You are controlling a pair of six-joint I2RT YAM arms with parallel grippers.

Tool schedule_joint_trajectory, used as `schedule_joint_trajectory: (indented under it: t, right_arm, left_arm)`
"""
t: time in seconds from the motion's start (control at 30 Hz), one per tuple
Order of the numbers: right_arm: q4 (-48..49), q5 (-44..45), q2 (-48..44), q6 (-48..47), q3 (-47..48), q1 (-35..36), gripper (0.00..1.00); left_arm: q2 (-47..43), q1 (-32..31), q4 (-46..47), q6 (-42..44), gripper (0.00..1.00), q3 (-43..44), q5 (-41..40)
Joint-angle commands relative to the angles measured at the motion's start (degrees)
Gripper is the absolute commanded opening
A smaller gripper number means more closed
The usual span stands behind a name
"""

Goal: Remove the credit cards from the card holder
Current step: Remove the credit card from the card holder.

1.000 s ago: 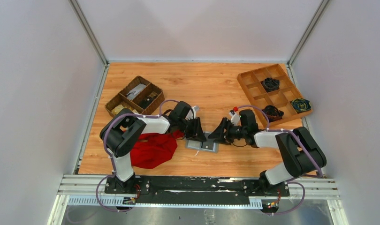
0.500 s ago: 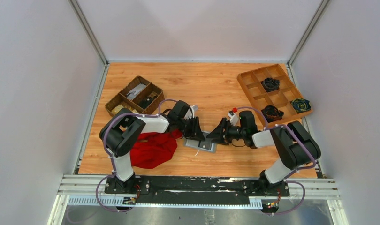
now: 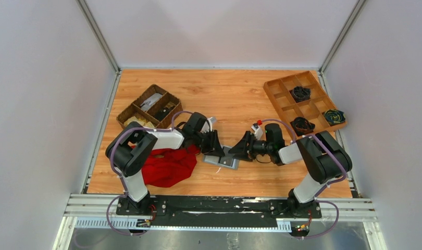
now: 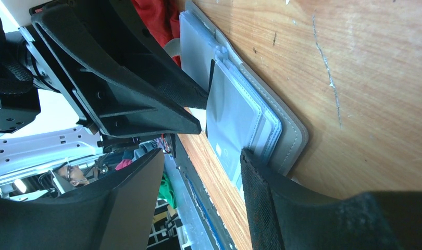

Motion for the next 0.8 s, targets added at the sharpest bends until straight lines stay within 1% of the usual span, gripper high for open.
schedule_joint_trajectory:
  t: [0.0, 0.13, 0.37, 0.53, 0.63, 0.77]
  right_arm:
    - [-4.74, 3.57, 1.46, -2.03, -1.29, 1.24, 0.61]
    - [-6.81, 4.03, 0.49, -3.07, -0.43, 1.24, 0.61]
    - [-6.85, 3.79, 1.27, -3.18, 0.45, 1.24, 0.61]
    - [-6.72, 3.59, 1.44, -3.09, 0.62, 1.23, 0.61]
    - [-7.07, 3.68, 1.25, -3.35, 0.64, 1.24, 0.61]
    - [-7.38, 3.72, 1.56, -3.65, 0.81, 1.24, 0.60]
  left_arm:
    - [-1.18, 0.64, -0.01, 1.03, 0.33, -1.29, 1.19]
    - [-0.79, 0.91, 0.06, 1.29, 0.30, -2.05, 1.15]
    - [-0.49, 1.01, 0.54, 1.26, 0.20, -1.81, 1.90]
    - [0.67, 1.06, 3.22, -0.07, 0.10, -1.81, 4.45]
    - [1.15, 1.09, 3.98, -0.36, 0.00, -1.48, 5.91]
    - [0.43, 1.36, 4.01, -0.23, 0.00, -1.57, 5.94]
